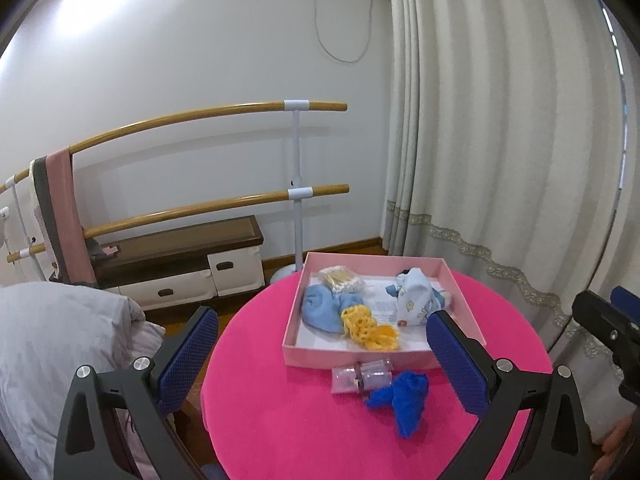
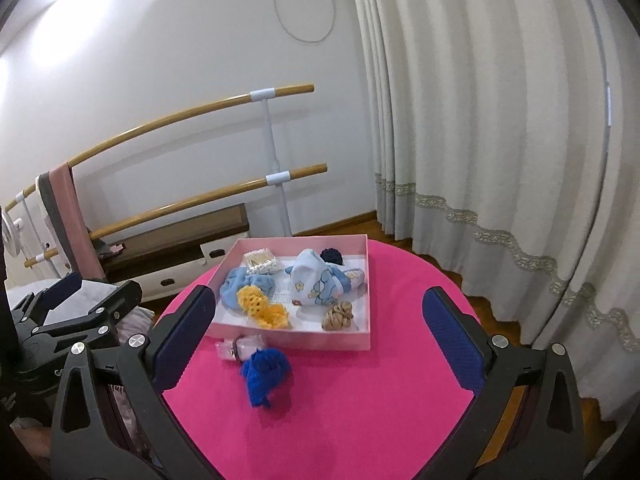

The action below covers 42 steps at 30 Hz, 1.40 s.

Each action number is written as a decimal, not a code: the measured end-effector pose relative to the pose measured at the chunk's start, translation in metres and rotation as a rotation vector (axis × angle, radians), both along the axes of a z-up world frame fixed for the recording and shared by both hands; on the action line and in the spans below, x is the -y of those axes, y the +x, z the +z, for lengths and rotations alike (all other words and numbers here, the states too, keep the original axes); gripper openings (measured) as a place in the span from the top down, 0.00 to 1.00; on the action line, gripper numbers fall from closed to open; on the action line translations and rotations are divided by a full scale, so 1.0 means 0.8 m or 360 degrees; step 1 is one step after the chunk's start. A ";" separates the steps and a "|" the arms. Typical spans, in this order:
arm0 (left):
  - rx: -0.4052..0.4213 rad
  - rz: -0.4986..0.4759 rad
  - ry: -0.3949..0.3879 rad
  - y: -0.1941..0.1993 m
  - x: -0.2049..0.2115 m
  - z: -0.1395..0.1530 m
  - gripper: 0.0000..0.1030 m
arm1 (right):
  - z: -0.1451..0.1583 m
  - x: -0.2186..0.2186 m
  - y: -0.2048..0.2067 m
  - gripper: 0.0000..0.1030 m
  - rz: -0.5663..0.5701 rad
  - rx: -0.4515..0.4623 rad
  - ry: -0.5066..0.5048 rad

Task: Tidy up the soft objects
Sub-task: 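Withdraw both tools from the box toward the clear pouch and blue knit piece, then grasp the clear strapped pouch with the left tool while the right tool grasps the blue knit piece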

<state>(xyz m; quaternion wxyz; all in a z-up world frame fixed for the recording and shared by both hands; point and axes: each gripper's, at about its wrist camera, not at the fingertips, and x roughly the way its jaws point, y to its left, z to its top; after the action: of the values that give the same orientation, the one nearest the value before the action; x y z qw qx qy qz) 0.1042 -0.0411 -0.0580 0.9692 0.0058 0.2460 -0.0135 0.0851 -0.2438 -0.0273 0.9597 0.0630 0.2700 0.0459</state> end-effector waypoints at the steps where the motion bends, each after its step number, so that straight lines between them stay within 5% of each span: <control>1: 0.0001 0.0002 0.0001 -0.009 -0.001 -0.003 0.00 | -0.001 0.000 -0.003 0.00 0.0001 -0.0001 0.0000; 10: -0.0005 0.0029 -0.0005 -0.036 -0.003 -0.003 0.00 | -0.005 0.002 -0.010 0.00 -0.0012 -0.0003 0.0007; 21: -0.0042 0.0050 0.0014 -0.006 -0.006 0.007 0.00 | -0.033 -0.010 0.004 0.00 0.0036 -0.0117 -0.0020; 37: -0.0296 0.0087 0.0087 0.082 -0.014 -0.064 0.00 | -0.146 -0.051 0.075 0.00 0.0205 -0.0503 -0.0036; 42: -0.0369 0.0093 0.0100 0.115 -0.019 -0.097 0.00 | -0.175 -0.070 0.098 0.11 0.0286 -0.0608 -0.0046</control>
<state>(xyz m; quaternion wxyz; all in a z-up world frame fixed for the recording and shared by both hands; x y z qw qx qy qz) 0.1963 -0.0260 -0.1354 0.9335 0.0276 0.3569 0.0219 0.1632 -0.1875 -0.1676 0.8839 0.0325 0.4521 0.1148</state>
